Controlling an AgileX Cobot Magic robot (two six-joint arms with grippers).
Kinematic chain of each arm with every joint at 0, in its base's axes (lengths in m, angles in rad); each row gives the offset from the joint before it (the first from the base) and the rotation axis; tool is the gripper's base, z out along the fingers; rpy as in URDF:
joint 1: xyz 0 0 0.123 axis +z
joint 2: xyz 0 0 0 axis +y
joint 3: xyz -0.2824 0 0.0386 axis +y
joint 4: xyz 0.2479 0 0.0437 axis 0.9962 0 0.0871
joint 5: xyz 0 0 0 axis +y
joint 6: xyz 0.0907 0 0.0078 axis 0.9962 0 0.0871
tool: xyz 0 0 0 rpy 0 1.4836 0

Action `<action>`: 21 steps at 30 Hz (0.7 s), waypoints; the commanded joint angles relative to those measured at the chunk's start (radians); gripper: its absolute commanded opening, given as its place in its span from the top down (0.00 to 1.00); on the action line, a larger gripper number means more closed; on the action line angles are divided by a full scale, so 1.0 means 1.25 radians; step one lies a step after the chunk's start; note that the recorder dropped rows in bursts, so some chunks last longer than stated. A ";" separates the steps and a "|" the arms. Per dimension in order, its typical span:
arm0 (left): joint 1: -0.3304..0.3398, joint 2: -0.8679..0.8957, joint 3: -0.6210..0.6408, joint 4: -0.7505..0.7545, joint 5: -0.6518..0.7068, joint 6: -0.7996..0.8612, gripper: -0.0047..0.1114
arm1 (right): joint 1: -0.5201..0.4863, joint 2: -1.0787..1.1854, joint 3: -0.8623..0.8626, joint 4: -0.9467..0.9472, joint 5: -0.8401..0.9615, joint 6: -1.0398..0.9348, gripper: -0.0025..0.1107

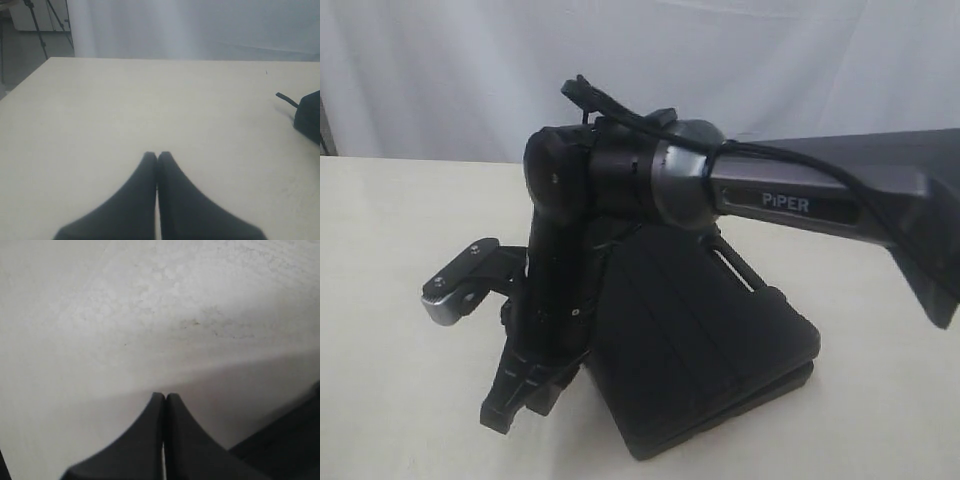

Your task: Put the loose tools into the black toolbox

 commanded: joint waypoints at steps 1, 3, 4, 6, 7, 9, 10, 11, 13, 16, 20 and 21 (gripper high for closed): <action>-0.004 -0.001 0.002 0.000 -0.004 -0.005 0.96 | 0.003 -0.088 0.029 -0.025 0.007 0.007 0.98; -0.004 -0.001 0.002 0.000 -0.004 -0.005 0.96 | 0.003 -0.141 0.056 -0.047 0.007 0.023 0.98; -0.004 -0.001 0.002 0.000 -0.004 -0.005 0.96 | 0.003 -0.174 0.072 -0.064 0.008 0.037 0.98; -0.004 -0.001 0.002 0.000 -0.004 -0.005 0.96 | 0.003 -0.249 0.108 -0.093 0.008 0.067 0.98; -0.004 -0.001 0.002 0.000 -0.004 -0.005 0.96 | 0.003 -0.290 0.132 -0.102 0.008 0.080 0.98; -0.004 -0.001 0.002 0.000 -0.004 -0.005 0.96 | 0.003 -0.367 0.181 -0.115 0.008 0.113 0.98; -0.004 -0.001 0.002 0.000 -0.004 -0.005 0.96 | 0.003 -0.412 0.213 -0.115 0.008 0.131 0.98; -0.004 -0.001 0.002 0.000 -0.004 -0.005 0.96 | 0.003 -0.448 0.240 -0.115 0.008 0.147 0.98; -0.004 -0.001 0.002 0.000 -0.004 -0.005 0.96 | 0.003 -0.539 0.313 -0.113 0.000 0.189 0.98; -0.004 -0.001 0.002 0.000 -0.004 -0.005 0.96 | 0.003 -0.656 0.438 -0.108 -0.047 0.234 0.98; -0.004 -0.001 0.002 0.000 -0.004 -0.005 0.96 | 0.003 -0.768 0.619 -0.114 -0.316 0.234 0.98; -0.004 -0.001 0.002 0.000 -0.004 -0.005 0.96 | 0.003 -0.779 0.655 -0.110 -0.410 0.234 0.98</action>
